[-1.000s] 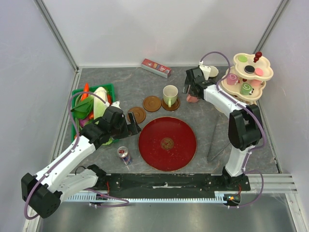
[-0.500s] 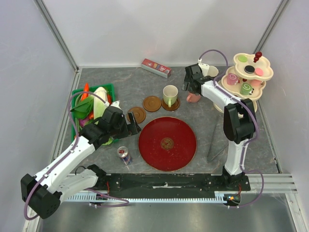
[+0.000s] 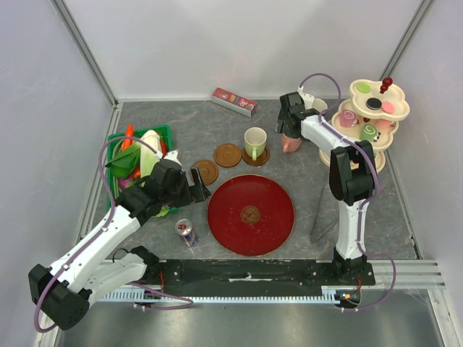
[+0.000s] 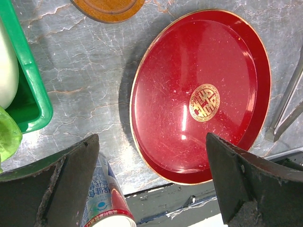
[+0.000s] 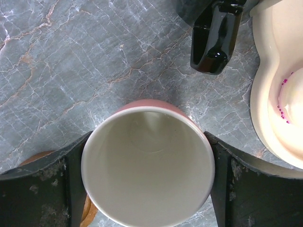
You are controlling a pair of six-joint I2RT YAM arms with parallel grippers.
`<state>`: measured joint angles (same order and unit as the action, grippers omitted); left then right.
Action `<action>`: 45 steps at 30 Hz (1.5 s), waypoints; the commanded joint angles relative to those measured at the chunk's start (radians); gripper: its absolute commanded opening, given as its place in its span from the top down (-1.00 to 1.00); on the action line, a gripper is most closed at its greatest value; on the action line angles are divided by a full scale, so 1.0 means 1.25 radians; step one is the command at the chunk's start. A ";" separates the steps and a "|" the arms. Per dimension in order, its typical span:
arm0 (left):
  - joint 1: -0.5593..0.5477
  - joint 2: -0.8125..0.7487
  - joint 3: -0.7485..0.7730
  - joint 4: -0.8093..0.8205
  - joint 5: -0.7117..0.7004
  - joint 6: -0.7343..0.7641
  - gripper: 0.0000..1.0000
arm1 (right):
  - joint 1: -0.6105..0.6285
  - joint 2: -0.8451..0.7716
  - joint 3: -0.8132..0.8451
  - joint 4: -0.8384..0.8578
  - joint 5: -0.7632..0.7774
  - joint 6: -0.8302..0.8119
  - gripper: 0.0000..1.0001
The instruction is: Serve the afternoon tea
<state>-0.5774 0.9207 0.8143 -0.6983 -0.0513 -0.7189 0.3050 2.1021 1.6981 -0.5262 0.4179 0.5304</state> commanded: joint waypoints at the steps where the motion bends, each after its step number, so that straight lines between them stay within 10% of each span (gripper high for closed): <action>1: 0.003 -0.009 0.042 0.008 -0.012 0.034 -0.99 | 0.000 -0.008 0.036 -0.013 -0.014 -0.010 -0.69; 7: 0.003 0.005 0.059 0.066 0.037 0.077 -0.94 | 0.000 -0.081 0.025 -0.054 0.025 -0.007 -0.15; 17: -0.113 0.063 0.044 0.416 0.266 0.138 -0.83 | 0.048 -0.371 -0.176 -0.193 0.023 0.019 -0.01; 32: -0.436 0.468 0.293 0.503 -0.102 0.222 -0.59 | 0.260 -0.571 -0.277 -0.363 0.049 0.172 -0.10; 45: -0.521 0.572 0.299 0.623 -0.355 0.216 -0.27 | 0.298 -0.574 -0.299 -0.355 0.001 0.217 -0.10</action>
<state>-1.2037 1.6096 1.1786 -0.0643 -0.3557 -0.4858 0.6422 1.4097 1.3155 -1.0119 0.4500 0.7685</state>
